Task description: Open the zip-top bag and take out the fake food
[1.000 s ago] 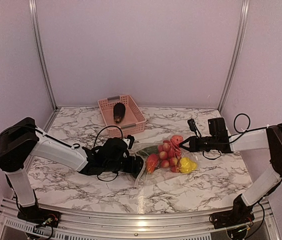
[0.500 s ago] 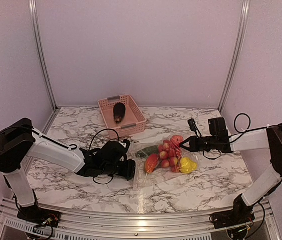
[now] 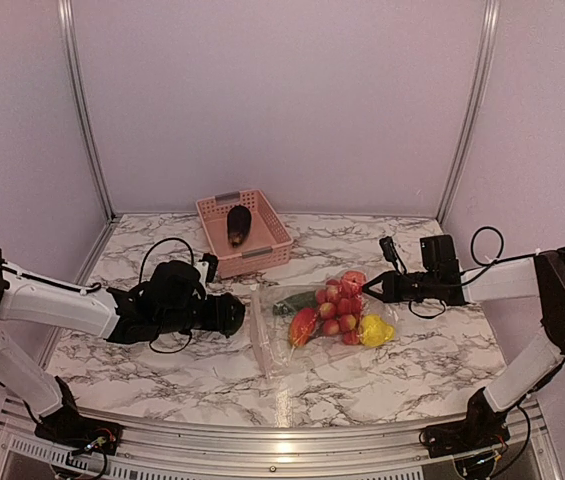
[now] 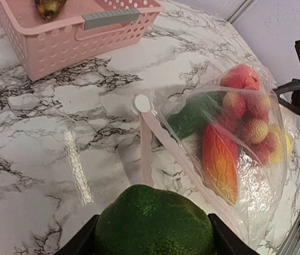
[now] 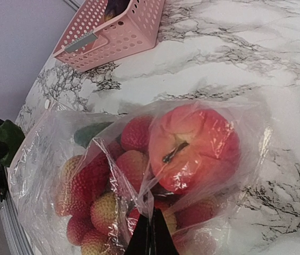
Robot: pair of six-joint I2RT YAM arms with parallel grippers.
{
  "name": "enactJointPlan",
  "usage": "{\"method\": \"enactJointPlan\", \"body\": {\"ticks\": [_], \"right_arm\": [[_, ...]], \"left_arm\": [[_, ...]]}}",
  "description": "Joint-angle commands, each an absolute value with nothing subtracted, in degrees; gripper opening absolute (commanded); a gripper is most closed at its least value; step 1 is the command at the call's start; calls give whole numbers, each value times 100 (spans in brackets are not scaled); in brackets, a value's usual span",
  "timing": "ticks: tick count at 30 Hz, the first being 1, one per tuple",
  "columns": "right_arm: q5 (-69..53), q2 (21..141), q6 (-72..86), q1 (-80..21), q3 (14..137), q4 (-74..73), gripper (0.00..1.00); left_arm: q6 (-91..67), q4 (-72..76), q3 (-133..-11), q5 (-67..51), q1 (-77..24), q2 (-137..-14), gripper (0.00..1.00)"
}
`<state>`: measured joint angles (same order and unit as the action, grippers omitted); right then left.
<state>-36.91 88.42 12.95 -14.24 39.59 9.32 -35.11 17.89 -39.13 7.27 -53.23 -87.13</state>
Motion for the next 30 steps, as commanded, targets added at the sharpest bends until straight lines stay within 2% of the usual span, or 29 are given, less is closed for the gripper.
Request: {"method": "enactJointPlan", "body": {"ticks": [1,8,15,30], "right_arm": [[-3752,8867,1193,-1389,3901,906,0],[-3820,8920,1237,-1388,3879,996,0],[-3870,8938,1266,-1389,3862,1033,0],[-4030,9055,1230,-1428,3792,1120,0]], "left_arm": [[-3078,1727,-4243,621,-4639,-8404,50],[-2312,1167,-5845,620,-3720,-9056,52],[-1713,533,-7817,922,-3148,-10615,53],[-1225,181,-10346,1037,-2413,-12904,55]]}}
